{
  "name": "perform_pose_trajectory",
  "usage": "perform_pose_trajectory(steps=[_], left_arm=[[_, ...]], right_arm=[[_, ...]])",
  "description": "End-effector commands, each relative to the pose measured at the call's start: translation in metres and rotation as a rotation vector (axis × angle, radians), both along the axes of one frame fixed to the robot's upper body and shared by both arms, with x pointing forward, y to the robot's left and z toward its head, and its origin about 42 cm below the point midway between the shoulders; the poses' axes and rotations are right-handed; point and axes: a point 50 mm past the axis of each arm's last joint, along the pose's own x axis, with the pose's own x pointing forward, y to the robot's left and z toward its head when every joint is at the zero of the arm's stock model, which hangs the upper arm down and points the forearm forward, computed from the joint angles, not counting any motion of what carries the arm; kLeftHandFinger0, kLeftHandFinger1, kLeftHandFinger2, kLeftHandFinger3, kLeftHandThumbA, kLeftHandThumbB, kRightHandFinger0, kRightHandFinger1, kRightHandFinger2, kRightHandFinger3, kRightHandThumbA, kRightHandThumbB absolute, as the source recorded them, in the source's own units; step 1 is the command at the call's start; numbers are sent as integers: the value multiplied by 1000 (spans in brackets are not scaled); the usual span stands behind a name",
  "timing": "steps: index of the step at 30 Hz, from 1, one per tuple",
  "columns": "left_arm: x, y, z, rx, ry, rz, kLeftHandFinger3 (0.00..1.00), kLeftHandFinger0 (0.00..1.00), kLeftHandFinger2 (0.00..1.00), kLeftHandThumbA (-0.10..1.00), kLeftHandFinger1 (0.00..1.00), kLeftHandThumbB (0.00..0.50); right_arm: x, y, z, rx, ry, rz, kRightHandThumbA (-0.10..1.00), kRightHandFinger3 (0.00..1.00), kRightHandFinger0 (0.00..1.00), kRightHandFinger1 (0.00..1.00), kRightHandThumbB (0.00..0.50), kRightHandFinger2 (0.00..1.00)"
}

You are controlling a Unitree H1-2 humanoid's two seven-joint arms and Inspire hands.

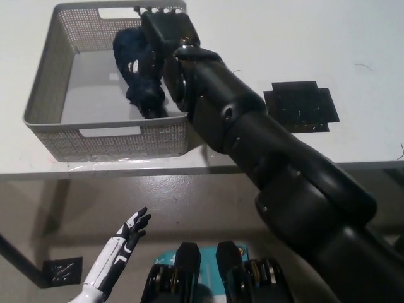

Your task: Use the right hand to pick up a umbrella on the right side and place it into a container on the lft side

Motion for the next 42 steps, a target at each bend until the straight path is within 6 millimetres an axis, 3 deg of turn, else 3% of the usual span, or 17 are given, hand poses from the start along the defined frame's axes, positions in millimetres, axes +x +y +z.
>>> perform_pose_trajectory(steps=[1, 3, 6, 8, 9, 10, 11, 12, 14, 15, 17, 20, 23, 28, 33, 34, 42], left_arm=[[6, 0, 11, -5, -48, -25, 1000, 1000, 1000, 1000, 1000, 311], [5, 6, 13, -3, -44, -19, 1000, 1000, 1000, 1000, 1000, 314], [2, 12, 16, 4, -35, -11, 1000, 1000, 1000, 1000, 1000, 325], [1, 15, 14, 11, -46, -12, 1000, 1000, 1000, 1000, 1000, 304], [0, 16, 14, 15, -49, -13, 1000, 1000, 1000, 1000, 1000, 303], [-3, 18, 12, 16, -47, -13, 1000, 1000, 1000, 1000, 1000, 308], [-4, 20, 12, 14, -44, -11, 1000, 1000, 1000, 1000, 1000, 311], [-5, 21, 12, 10, -38, -8, 1000, 1000, 1000, 1000, 1000, 311], [-8, 22, 12, 26, -41, -1, 1000, 1000, 1000, 1000, 1000, 298], [-9, 22, 10, 41, -47, -2, 1000, 1000, 1000, 1000, 1000, 298], [-9, 21, 8, 38, -36, -2, 1000, 1000, 1000, 1000, 1000, 306], [-11, 20, 4, 43, -21, -2, 1000, 1000, 1000, 1000, 1000, 297], [-11, 18, 3, 38, -17, 5, 1000, 1000, 1000, 1000, 1000, 281], [-12, 18, -3, 45, -6, 14, 1000, 1000, 1000, 1000, 1000, 249], [-13, 18, -6, 47, 1, 14, 1000, 1000, 1000, 1000, 1000, 225], [-13, 18, -7, 47, 3, 14, 1000, 1000, 1000, 1000, 1000, 226], [-10, 18, -8, 54, -5, 16, 1000, 1000, 1000, 1000, 1000, 227]], right_arm=[[3, -2, 57, 161, -147, 71, 929, 1000, 1000, 1000, 429, 1000], [2, -14, 76, 321, -192, 119, 956, 1000, 1000, 1000, 426, 1000], [-8, -50, 99, 597, -212, 207, 1000, 1000, 1000, 1000, 419, 1000], [-29, -96, 103, 811, -259, 274, 985, 1000, 1000, 1000, 376, 1000], [-37, -109, 100, 870, -271, 289, 991, 1000, 1000, 1000, 395, 1000], [-58, -138, 87, 997, -286, 306, 1000, 1000, 1000, 1000, 413, 1000], [-66, -146, 81, 1042, -280, 317, 1000, 1000, 1000, 1000, 383, 1000], [-83, -163, 69, 1146, -247, 347, 1000, 1000, 1000, 1000, 398, 1000], [-119, -188, 44, 1321, -162, 417, 966, 1000, 1000, 1000, 376, 1000], [-150, -208, 17, 1328, -171, 444, 1000, 1000, 1000, 1000, 311, 1000], [-172, -217, -1, 1347, -163, 451, 1000, 1000, 1000, 1000, 306, 1000], [-216, -234, -48, 1383, -159, 425, 1000, 1000, 1000, 1000, 349, 1000], [-245, -246, -91, 1382, -160, 346, 1000, 1000, 1000, 1000, 383, 1000], [-287, -246, -156, 1426, -126, 210, 1000, 1000, 1000, 1000, 362, 1000], [-317, -238, -209, 1433, -20, 123, 1000, 1000, 1000, 1000, 340, 1000], [-323, -237, -222, 1440, 40, 77, 1000, 1000, 1000, 1000, 375, 1000], [-337, -236, -280, 1434, 164, -29, 1000, 1000, 1000, 1000, 305, 1000]])
